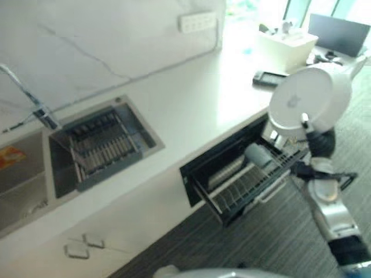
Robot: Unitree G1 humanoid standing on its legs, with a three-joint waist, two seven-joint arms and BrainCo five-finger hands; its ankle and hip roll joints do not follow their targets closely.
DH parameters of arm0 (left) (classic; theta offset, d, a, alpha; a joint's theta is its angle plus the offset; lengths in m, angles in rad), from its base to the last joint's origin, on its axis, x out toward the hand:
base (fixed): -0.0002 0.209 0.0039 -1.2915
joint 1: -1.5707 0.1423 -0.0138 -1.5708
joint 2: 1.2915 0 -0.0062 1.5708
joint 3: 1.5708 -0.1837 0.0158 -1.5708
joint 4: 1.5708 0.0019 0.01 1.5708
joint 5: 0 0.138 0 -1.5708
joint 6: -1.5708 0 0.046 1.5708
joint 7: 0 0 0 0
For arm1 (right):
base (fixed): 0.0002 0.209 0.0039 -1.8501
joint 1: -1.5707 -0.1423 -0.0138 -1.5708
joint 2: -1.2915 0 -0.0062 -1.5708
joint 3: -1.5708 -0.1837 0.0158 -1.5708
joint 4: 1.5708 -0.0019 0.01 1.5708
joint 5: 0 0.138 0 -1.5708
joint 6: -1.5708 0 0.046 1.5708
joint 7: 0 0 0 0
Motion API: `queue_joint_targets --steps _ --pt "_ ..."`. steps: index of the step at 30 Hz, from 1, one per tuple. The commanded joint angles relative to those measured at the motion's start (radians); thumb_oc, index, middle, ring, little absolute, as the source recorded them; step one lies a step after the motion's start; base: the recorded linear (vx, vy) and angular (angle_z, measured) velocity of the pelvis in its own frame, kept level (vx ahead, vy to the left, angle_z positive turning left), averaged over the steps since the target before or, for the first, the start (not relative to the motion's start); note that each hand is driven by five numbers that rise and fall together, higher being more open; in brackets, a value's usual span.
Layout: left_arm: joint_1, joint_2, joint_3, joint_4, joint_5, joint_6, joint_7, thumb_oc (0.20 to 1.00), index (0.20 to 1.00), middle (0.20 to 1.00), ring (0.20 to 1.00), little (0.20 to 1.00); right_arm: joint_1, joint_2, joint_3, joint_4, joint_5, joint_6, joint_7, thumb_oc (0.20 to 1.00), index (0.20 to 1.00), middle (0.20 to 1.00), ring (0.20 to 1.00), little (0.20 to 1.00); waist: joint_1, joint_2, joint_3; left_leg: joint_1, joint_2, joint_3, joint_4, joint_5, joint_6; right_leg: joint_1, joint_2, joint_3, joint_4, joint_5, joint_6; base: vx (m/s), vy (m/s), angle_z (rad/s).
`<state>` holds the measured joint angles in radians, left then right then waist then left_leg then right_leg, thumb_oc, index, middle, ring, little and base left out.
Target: Place the dishes in the dishwasher.
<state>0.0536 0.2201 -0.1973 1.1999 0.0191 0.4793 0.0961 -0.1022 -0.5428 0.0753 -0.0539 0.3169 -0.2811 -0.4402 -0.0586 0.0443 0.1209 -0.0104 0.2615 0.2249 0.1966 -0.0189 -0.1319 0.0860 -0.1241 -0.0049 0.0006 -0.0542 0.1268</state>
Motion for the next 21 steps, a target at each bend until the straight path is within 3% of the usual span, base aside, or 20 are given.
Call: queue_joint_targets --steps 1,3,6,13,21 --pt "-0.064 0.075 -0.037 0.041 -0.038 0.018 0.011 1.000 1.000 1.000 1.000 1.000 -0.088 -0.003 -0.056 -0.113 0.014 -0.099 0.021 0.200 0.200 0.200 0.200 0.200 0.011 -0.053 0.045 -0.166 0.010 -0.072 0.029 0.019 -0.001 0.056 -0.071 -0.050 0.100 -0.083 0.017 -0.04 -0.174 0.12" --pt "-0.069 0.061 -0.065 0.042 -0.027 -0.005 0.008 1.000 1.000 1.000 1.000 1.000 -0.081 0.001 -0.048 -0.092 0.018 -0.088 0.028 0.200 0.200 0.200 0.200 0.200 0.007 -0.048 0.053 -0.179 0.007 -0.086 0.038 0.021 -0.003 0.051 -0.067 -0.039 0.105 -0.084 0.010 -0.04 -0.071 -0.24" --pt "-0.056 0.032 -0.098 0.021 -0.068 -0.007 0.030 1.000 1.000 1.000 1.000 1.000 -0.098 0.051 0.039 -0.033 0.011 -0.061 0.037 0.200 0.200 0.200 0.200 0.200 0.027 -0.042 0.071 -0.205 -0.027 -0.167 0.093 -0.014 0.005 0.038 -0.070 -0.007 0.115 -0.087 0.005 -0.02 -0.007 -0.24" --pt "-0.124 0.034 -0.134 -0.017 -0.142 0.041 0.071 1.000 1.000 1.000 1.000 1.000 -0.174 0.132 0.141 0.089 -0.039 -0.072 -0.050 0.200 0.200 0.200 0.200 0.200 0.071 -0.051 0.109 -0.297 -0.026 -0.157 0.116 0.018 -0.002 0.038 -0.097 -0.051 0.076 -0.066 0.032 -0.12 -0.004 -0.25" --pt "-0.161 0.038 -0.120 -0.026 -0.217 0.031 0.109 1.000 1.000 1.000 1.000 1.000 -0.244 0.184 0.181 0.204 -0.045 -0.100 -0.122 0.200 0.200 0.200 0.200 0.200 0.113 -0.062 0.148 -0.375 -0.035 -0.184 0.122 0.049 -0.005 0.043 -0.105 -0.074 0.032 -0.057 0.050 -0.11 -0.004 0.13"
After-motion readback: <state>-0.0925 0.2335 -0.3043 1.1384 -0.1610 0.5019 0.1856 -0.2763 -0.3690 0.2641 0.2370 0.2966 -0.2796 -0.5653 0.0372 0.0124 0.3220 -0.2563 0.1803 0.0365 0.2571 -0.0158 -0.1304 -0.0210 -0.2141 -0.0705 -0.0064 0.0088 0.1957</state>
